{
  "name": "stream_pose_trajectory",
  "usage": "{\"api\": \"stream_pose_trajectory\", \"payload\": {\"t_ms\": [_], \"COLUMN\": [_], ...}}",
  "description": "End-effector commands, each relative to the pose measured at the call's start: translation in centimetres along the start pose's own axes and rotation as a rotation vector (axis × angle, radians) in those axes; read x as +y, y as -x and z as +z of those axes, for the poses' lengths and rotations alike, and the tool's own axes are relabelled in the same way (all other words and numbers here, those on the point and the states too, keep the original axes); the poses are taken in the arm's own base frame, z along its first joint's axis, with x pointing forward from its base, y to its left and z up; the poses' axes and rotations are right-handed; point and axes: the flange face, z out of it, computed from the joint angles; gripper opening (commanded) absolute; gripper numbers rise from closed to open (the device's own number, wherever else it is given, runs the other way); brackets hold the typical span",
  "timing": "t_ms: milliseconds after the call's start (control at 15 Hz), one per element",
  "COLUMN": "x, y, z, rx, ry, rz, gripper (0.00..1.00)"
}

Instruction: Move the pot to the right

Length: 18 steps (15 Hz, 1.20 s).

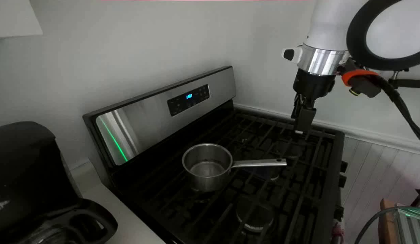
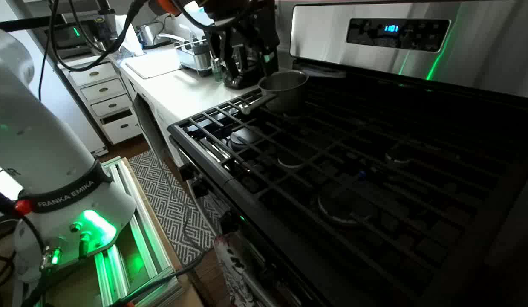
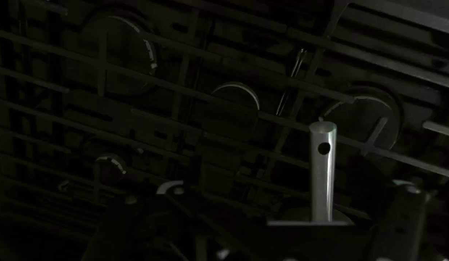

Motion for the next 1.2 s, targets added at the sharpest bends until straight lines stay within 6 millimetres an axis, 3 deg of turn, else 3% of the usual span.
{"api": "stream_pose_trajectory", "payload": {"t_ms": [0,867,1133], "x": [0.0,0.0,-1.2], "y": [0.0,0.0,-1.5], "z": [-0.1,-0.1,2.9], "rx": [-0.001,-0.001,-0.061], "ry": [0.0,0.0,-0.076], "rz": [0.0,0.0,-0.089], "gripper": [1.0,1.0,1.0]}}
